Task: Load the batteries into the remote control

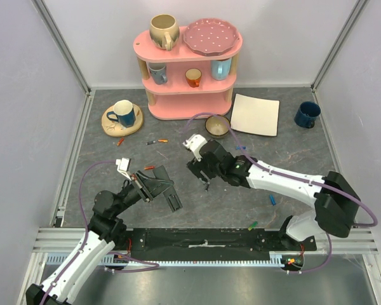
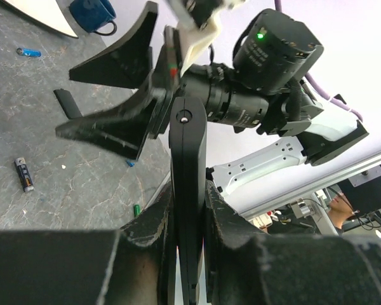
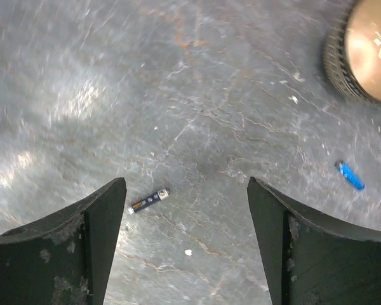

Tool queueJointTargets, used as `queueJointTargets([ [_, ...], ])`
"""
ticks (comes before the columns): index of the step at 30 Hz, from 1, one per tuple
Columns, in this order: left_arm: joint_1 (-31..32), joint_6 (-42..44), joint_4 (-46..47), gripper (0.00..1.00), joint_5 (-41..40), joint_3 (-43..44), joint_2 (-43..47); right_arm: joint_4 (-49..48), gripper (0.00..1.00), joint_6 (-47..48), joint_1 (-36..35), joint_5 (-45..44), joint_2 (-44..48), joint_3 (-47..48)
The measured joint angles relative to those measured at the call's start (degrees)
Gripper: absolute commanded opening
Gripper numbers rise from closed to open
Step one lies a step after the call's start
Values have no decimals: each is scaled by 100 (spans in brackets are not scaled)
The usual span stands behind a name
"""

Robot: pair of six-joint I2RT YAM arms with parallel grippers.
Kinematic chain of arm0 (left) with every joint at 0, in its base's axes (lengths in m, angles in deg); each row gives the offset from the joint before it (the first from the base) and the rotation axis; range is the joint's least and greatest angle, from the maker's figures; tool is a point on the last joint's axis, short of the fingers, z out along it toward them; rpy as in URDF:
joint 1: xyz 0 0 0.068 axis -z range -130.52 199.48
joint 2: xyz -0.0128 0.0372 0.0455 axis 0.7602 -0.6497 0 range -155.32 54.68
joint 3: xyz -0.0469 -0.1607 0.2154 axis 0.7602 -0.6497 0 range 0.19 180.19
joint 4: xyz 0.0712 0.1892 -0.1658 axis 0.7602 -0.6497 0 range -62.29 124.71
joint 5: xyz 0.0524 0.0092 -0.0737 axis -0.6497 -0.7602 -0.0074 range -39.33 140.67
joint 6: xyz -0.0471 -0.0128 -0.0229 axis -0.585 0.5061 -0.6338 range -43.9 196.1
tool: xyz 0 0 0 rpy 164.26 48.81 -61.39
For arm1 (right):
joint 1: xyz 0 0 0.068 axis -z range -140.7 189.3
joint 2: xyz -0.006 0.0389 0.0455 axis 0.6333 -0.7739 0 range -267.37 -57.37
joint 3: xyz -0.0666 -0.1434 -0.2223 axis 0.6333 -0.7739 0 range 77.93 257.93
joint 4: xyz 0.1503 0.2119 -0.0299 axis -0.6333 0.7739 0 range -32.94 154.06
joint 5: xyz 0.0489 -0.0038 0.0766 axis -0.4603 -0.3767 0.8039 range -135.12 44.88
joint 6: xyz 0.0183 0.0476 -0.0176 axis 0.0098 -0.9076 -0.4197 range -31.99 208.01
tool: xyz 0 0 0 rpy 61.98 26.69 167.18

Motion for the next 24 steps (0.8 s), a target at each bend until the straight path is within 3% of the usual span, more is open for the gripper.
queueJointTargets([
  [8,0,90,59,2,-13,0,-234,-28,64,-2789,39,-879,223,-140],
  [12,0,105,179,2,7,0,-553,-15,63,-3947,39,-1176,223,-516],
  [17,0,105,221,2,24,0,-555,83,63,-4695,39,-1556,221,-920],
  [24,0,105,280,2,9,0,-321,76,60,-4953,39,-1679,-96,-955],
])
